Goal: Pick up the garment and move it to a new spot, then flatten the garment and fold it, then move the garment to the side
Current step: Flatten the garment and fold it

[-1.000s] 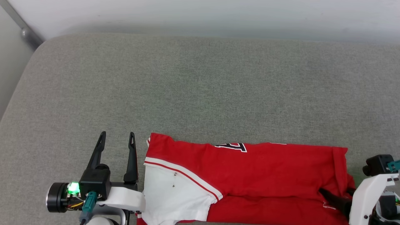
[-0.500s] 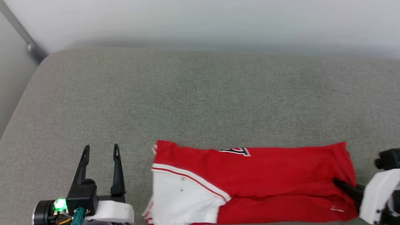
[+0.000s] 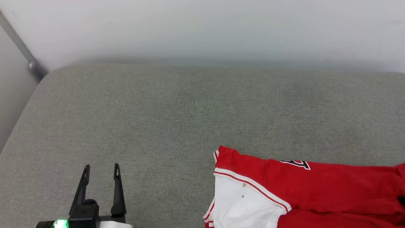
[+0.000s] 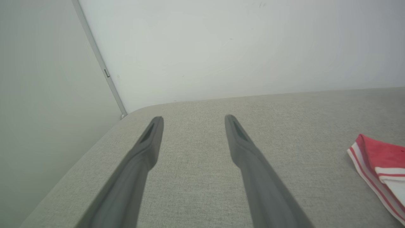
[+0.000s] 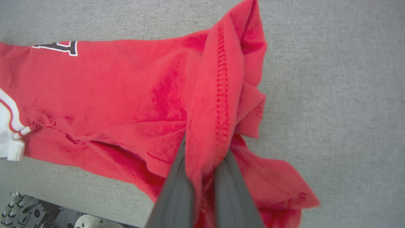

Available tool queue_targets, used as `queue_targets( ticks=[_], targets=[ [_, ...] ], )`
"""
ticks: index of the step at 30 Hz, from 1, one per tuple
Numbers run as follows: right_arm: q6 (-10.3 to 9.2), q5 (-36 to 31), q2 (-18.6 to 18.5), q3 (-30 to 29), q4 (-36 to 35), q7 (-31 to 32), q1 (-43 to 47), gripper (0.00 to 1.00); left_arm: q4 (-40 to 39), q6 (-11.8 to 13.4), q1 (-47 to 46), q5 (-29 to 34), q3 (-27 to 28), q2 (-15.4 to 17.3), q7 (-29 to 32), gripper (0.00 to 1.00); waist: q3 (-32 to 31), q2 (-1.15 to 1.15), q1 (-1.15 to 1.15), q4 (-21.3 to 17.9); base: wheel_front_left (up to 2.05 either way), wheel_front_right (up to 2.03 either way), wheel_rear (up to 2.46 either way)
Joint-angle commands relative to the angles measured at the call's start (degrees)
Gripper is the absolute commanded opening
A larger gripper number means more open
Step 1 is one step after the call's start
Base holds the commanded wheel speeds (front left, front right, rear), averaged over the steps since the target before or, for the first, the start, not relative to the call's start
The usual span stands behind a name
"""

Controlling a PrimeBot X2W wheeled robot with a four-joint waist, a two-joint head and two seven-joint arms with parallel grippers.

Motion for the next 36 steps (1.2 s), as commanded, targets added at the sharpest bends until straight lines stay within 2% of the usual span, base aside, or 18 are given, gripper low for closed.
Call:
queue_targets(
  ticks=[1, 6, 13, 14, 19, 25, 31, 36],
  targets=[
    [-0.02, -0.96, -0.36, -0.01, -1.77, 0.22, 0.57, 0.0, -0.27, -0.25, 0.86, 0.51, 0.72, -0.35, -0.14, 1.0, -0.33, 0.0, 0.0, -0.11, 0.0, 0.0, 0.0],
    [-0.02, -2.89, 1.29, 1.61, -9.87, 1.04, 0.66, 0.0, -0.31, -1.18, 1.9, 1.4, 1.48, -1.41, -0.14, 1.0, -0.92, 0.0, 0.0, -0.11, 0.0, 0.0, 0.0],
    [-0.02, -7.04, 5.54, 6.51, -22.36, 5.89, -2.82, 0.0, -0.24, -2.47, 1.57, 2.73, 1.34, -2.9, -0.14, 1.0, -0.42, 0.0, 0.0, 0.41, 0.0, 0.0, 0.0],
    [-0.02, -7.04, 5.54, 6.51, -22.36, 5.89, -2.82, 0.0, -0.24, -2.47, 1.57, 2.73, 1.34, -2.9, -0.14, 1.0, -0.42, 0.0, 0.0, 0.41, 0.0, 0.0, 0.0],
    [-0.02, -10.44, 10.13, 13.36, -26.15, 9.66, -9.21, 0.0, 0.01, -3.37, 0.34, 3.42, 1.07, -3.8, -0.14, 1.0, 0.89, 0.0, 0.0, 1.23, 0.0, 0.0, 0.0],
    [-0.02, -11.99, 16.03, 22.99, -21.67, 10.97, -18.49, 0.0, 0.46, -4.69, -1.35, 4.02, 0.79, -4.56, -0.14, 1.0, 2.55, 0.0, 0.0, 2.62, 0.0, 0.0, 0.0],
    [-0.02, -13.55, 20.85, 30.48, -10.33, 9.42, -24.76, 0.0, 0.82, -5.61, -3.13, 4.37, 0.61, -5.18, -0.14, 1.0, 4.62, 0.0, 0.0, 4.12, 0.0, 0.0, 0.0],
    [-0.02, -15.09, 22.48, 36.22, -0.69, 7.45, -27.05, 0.0, 1.38, -6.06, -4.04, 4.62, 0.6, -5.87, -0.14, 1.0, 5.65, 0.0, 0.0, 4.81, 0.0, 0.0, 0.0]
  ],
)
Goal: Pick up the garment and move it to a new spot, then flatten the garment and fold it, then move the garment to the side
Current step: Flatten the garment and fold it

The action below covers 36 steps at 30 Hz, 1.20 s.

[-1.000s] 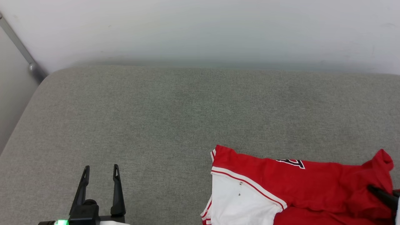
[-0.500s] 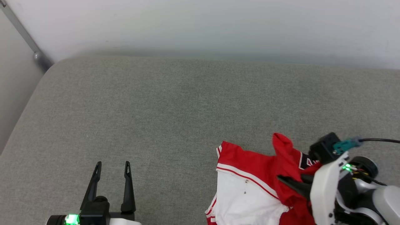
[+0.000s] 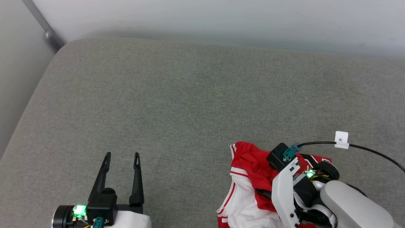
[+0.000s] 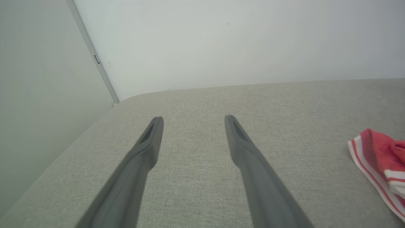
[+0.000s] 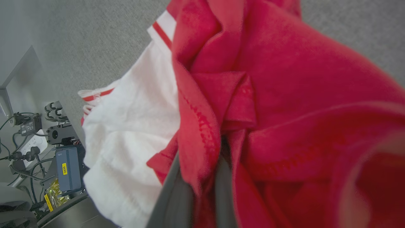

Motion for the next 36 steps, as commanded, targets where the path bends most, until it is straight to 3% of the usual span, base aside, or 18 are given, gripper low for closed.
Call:
queue_targets(
  ticks=[1, 2, 3, 4, 5, 12, 19, 28, 36],
  targets=[
    [-0.02, -0.02, 0.22, 0.86, 1.11, -0.45, -0.62, 0.0, 0.11, -0.22, -0.66, 0.45, 0.15, -0.28, -0.12, 1.0, 0.03, 0.0, -0.01, 0.05, 0.0, 0.0, 0.0],
    [-0.03, 0.12, 0.29, 1.58, 1.97, -1.42, -0.72, 0.0, 0.25, -0.15, -0.59, 0.46, 0.28, -0.32, -0.13, 1.0, -0.07, 0.0, -0.01, -0.03, 0.0, 0.0, 0.0],
    [-0.03, 0.27, 0.37, 2.09, 2.46, -2.51, -0.95, 0.24, 0.42, -0.14, -0.45, 0.45, 0.51, -0.35, -0.13, 1.0, -0.33, 0.0, -0.01, -0.21, 0.0, 0.0, 0.0],
    [-0.03, 0.43, 0.34, 2.69, 2.48, -3.71, -1.43, 0.76, 0.52, -0.1, -0.14, 0.42, 0.78, -0.35, -0.13, 1.0, -0.68, 0.0, -0.01, -0.52, 0.0, 0.0, 0.0],
    [-0.03, 0.14, 0.04, 3.18, 2.03, -5.09, -2.09, 1.0, 0.64, -0.07, 0.21, 0.42, 1.03, -0.34, -0.13, 1.0, -1.08, 0.0, -0.01, -0.86, 0.0, 0.0, 0.0],
    [-0.02, -2.85, -3.23, 1.28, -4.82, -17.09, -2.79, 1.0, 1.17, -0.77, 1.94, 0.43, 2.26, -0.05, -0.12, 1.0, -4.75, 0.0, -0.01, -3.5, 0.0, 0.0, 0.0],
    [-0.03, -10.51, -4.07, -12.34, -9.79, -28.2, 0.76, 1.0, 0.91, -1.13, 3.47, 0.45, 3.16, -0.37, -0.13, 1.0, -7.5, 0.0, -0.01, -6.52, 0.0, 0.0, 0.0],
    [-0.02, -24.79, 4.3, -34.54, -8.88, -42.82, 11.52, 1.0, 0.62, -1.79, 4.56, 0.37, 3.75, -0.7, -0.13, 1.0, -9.29, 0.0, -0.01, -8.44, 0.0, 0.0, 0.0],
    [-0.02, -30.5, 13.14, -44.59, -11.32, -47.9, 23.05, 1.0, 0.22, -2.76, 5.39, 0.02, 4.03, -0.92, -0.12, 1.0, -9.92, 0.0, -0.01, -8.79, 0.0, 0.0, 0.0]
  ],
)
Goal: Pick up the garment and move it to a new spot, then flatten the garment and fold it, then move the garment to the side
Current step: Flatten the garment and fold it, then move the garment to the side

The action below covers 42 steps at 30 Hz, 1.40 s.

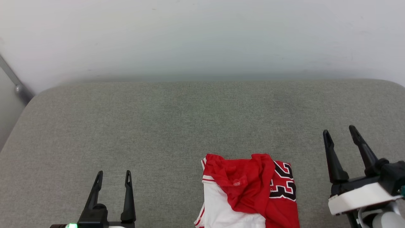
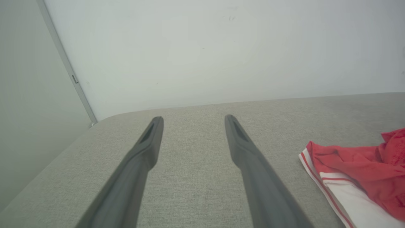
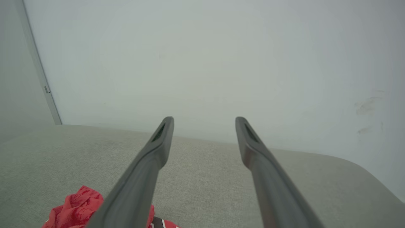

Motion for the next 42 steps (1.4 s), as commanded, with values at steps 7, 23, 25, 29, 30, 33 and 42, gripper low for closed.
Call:
queue_targets(
  ticks=[7, 23, 25, 29, 30, 33, 42],
  targets=[
    [-0.02, -1.84, 6.36, -3.61, -3.53, -1.16, 8.65, 1.0, 0.1, -0.82, 1.69, -0.38, 0.23, -0.42, -0.14, 1.0, -0.47, 0.0, 0.0, 0.31, 0.0, 0.0, 0.0],
    [-0.02, -3.35, 9.76, -6.18, -7.3, -1.48, 12.12, 1.0, 0.48, -2.15, 2.28, -0.32, 1.48, -1.19, -0.14, 1.0, -0.56, 0.0, 0.0, 0.79, 0.0, 0.0, 0.0],
    [-0.02, -3.57, 9.13, -6.71, -8.22, -1.45, 10.16, 1.0, 0.5, -2.21, 2.24, -0.29, 1.59, -1.28, -0.14, 1.0, -0.45, 0.0, 0.0, 0.75, 0.0, 0.0, 0.0],
    [-0.02, -3.94, 5.73, -7.47, -10.75, -0.21, 4.21, 1.0, 0.59, -2.29, 1.95, -0.24, 1.81, -1.41, -0.14, 1.0, -0.13, 0.0, 0.0, 0.48, 0.0, 0.0, 0.0],
    [-0.02, -3.94, 5.73, -7.47, -10.75, -0.21, 4.21, 1.0, 0.59, -2.29, 1.95, -0.24, 1.81, -1.41, -0.14, 1.0, -0.13, 0.0, 0.0, 0.48, 0.0, 0.0, 0.0],
    [-0.02, -2.83, 0.12, -6.55, -11.34, 5.85, -3.13, 1.0, 0.8, -2.5, 1.29, -0.19, 1.84, -1.5, -0.13, 1.0, 0.37, 0.0, 0.0, 0.4, 0.0, 0.0, 0.0],
    [-0.03, 12.99, -13.67, 4.4, -7.96, 38.15, -12.36, 1.0, 0.82, -2.92, 0.33, -0.03, 1.68, -1.73, -0.13, 1.0, 2.46, 0.0, 0.0, 0.71, 0.0, 0.0, 0.0]
  ],
)
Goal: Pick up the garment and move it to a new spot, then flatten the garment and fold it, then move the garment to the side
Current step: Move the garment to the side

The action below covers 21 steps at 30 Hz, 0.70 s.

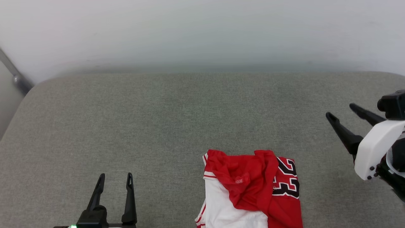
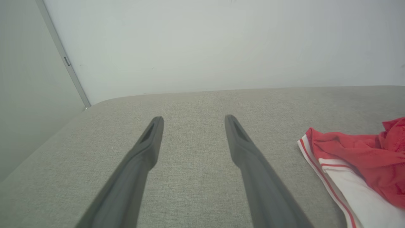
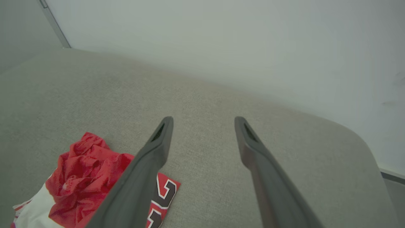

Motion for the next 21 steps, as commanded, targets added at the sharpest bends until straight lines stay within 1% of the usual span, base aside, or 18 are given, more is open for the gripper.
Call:
queue_targets(
  ticks=[1, 3, 5, 7, 8, 11, 14, 18, 21],
  targets=[
    [-0.03, 1.98, -1.07, 0.44, 0.51, 2.43, -0.81, 1.0, -0.04, -0.12, -0.52, 0.24, -0.02, 0.03, -0.14, 1.0, 0.57, 0.0, 0.0, 0.1, 0.0, 0.0, 0.0],
    [-0.02, 8.8, -3.29, 2.65, 1.43, 11.47, -0.55, 1.0, -0.15, -0.22, -1.06, 0.26, 0.11, 0.01, -0.14, 1.0, 1.4, 0.0, 0.0, 0.12, 0.0, 0.0, 0.0],
    [-0.02, 14.16, -6.06, 4.03, 1.91, 19.15, -0.35, 1.0, -0.22, -0.46, -1.68, 0.34, 0.03, -0.06, -0.14, 1.0, 2.47, 0.0, 0.0, 0.3, 0.0, 0.0, 0.0],
    [-0.02, 18.45, -7.68, 4.83, 2.57, 24.7, 0.2, 1.0, -0.18, -0.56, -2.3, 0.48, -0.09, -0.12, -0.13, 1.0, 3.55, 0.0, 0.0, 0.63, 0.0, 0.0, 0.0],
    [-0.02, 20.06, -8.01, 4.84, 2.81, 26.43, 0.43, 1.0, -0.22, -0.62, -2.68, 0.5, -0.08, -0.13, -0.14, 1.0, 4.14, 0.0, 0.0, 0.79, 0.0, 0.0, 0.0],
    [-0.02, 24.49, -6.99, 4.22, 4.82, 30.16, 1.59, 1.0, -0.33, -0.94, -4.07, 0.67, -0.18, -0.18, -0.14, 1.0, 6.13, 0.0, 0.0, 1.36, 0.0, 0.0, 0.0],
    [-0.02, 27.73, -5.02, 3.64, 6.45, 32.21, 2.25, 1.0, -0.41, -1.13, -5.39, 0.73, -0.3, -0.21, -0.14, 1.0, 8.17, 0.0, 0.0, 2.01, 0.0, 0.0, 0.0],
    [-0.02, 30.23, -2.34, 4.49, 8.23, 32.29, 2.94, 1.0, -0.34, -1.61, -7.06, 1.17, -0.49, -0.18, -0.14, 1.0, 10.38, 0.0, 0.0, 2.87, 0.0, 0.0, 0.0],
    [-0.02, 30.9, -1.1, 5.89, 9.89, 31.62, 2.7, 1.0, -0.37, -1.95, -8.24, 1.52, -0.68, 0.02, -0.14, 1.0, 11.92, 0.0, 0.0, 3.57, 0.0, 0.0, 0.0]
  ],
)
